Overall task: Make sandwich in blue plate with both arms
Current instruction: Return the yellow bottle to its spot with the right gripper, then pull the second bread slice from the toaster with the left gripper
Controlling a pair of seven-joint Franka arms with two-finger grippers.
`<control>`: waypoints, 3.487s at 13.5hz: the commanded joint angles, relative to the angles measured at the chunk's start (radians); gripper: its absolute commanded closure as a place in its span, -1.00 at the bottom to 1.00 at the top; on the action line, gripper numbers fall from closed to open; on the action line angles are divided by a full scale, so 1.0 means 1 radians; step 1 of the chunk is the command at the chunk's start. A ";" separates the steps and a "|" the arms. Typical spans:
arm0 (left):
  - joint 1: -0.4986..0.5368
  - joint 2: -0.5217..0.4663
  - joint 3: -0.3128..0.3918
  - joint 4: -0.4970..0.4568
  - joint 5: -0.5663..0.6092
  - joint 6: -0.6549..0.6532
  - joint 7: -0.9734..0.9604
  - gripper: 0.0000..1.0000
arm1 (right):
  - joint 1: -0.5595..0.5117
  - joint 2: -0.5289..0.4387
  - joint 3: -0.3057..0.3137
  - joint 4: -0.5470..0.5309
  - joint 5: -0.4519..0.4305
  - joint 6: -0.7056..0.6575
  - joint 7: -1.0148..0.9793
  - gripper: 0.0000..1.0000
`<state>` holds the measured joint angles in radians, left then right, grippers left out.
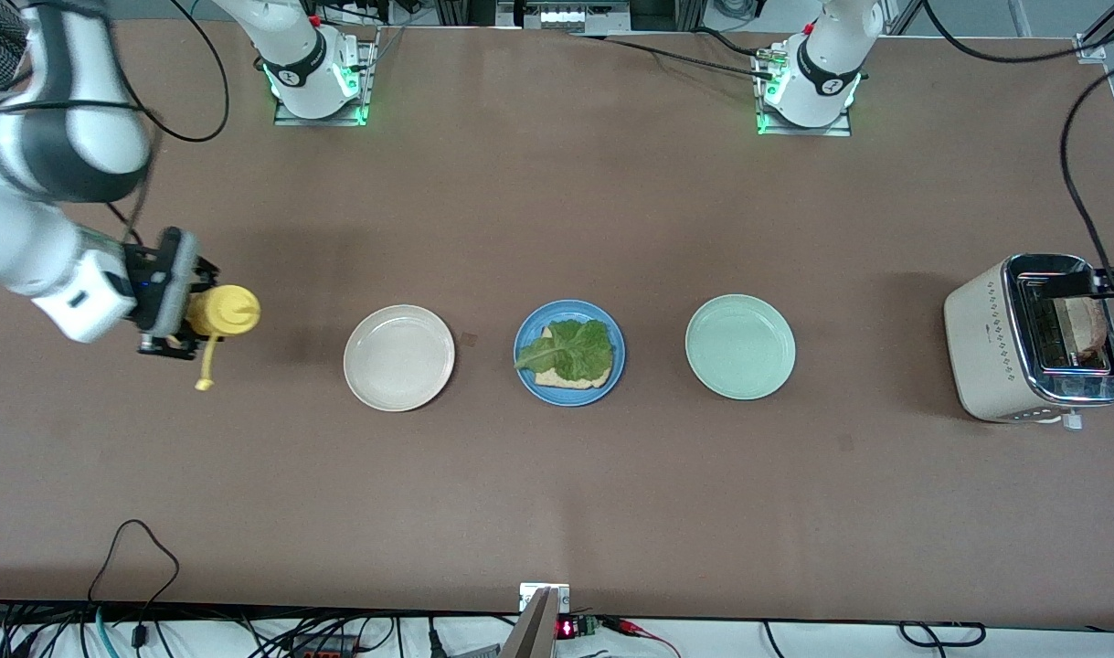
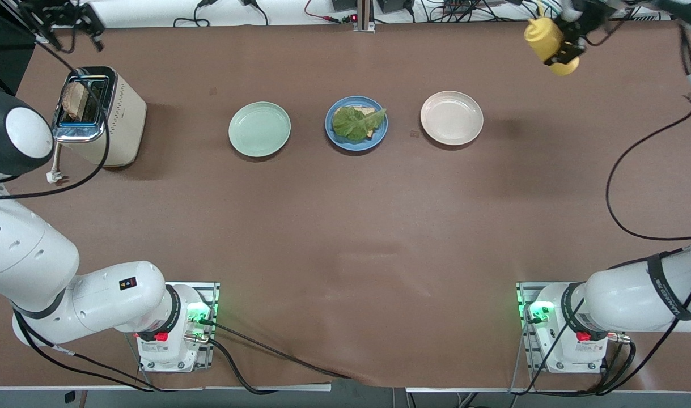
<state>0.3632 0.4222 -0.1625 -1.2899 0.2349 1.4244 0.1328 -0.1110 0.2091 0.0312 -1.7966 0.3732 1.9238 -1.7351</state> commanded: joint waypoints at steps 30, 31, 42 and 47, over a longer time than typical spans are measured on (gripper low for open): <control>0.112 -0.040 -0.051 -0.082 0.055 0.046 0.116 0.99 | -0.602 0.523 0.098 0.063 0.506 -0.200 -0.937 0.63; 0.111 -0.045 -0.072 -0.062 0.047 0.010 0.113 0.99 | -0.602 0.524 0.098 0.063 0.509 -0.198 -0.934 0.11; 0.007 0.010 -0.348 -0.014 -0.298 -0.090 -0.130 0.95 | -0.644 0.494 -0.023 0.275 0.481 -0.267 -0.782 -1.00; -0.087 0.136 -0.347 -0.014 -0.664 -0.029 -0.249 0.89 | -0.612 0.227 -0.040 0.304 0.242 -0.266 -0.439 -1.00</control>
<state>0.2716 0.4968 -0.5103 -1.3256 -0.3081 1.3653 -0.0979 -0.7521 0.5647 -0.0082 -1.4596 0.6966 1.6637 -2.3183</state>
